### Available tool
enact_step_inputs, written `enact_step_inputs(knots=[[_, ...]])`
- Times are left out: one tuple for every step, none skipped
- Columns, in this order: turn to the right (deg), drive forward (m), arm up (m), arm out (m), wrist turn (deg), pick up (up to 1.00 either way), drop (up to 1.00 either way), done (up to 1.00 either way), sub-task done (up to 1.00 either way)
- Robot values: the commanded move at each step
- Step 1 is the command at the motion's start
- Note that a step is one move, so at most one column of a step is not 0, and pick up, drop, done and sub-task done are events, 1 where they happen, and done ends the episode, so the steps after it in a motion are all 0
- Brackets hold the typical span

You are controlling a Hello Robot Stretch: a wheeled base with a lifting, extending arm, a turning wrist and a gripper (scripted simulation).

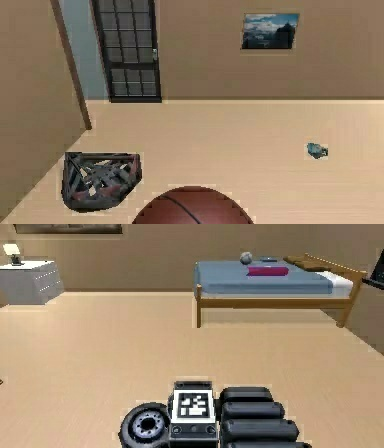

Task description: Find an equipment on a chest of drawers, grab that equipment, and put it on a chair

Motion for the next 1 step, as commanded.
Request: enact_step_inputs(knots=[[45.0, 0.0, 0.0, 0.0, 0.0, 0.0, 0.0, 0.0, 0.0]])
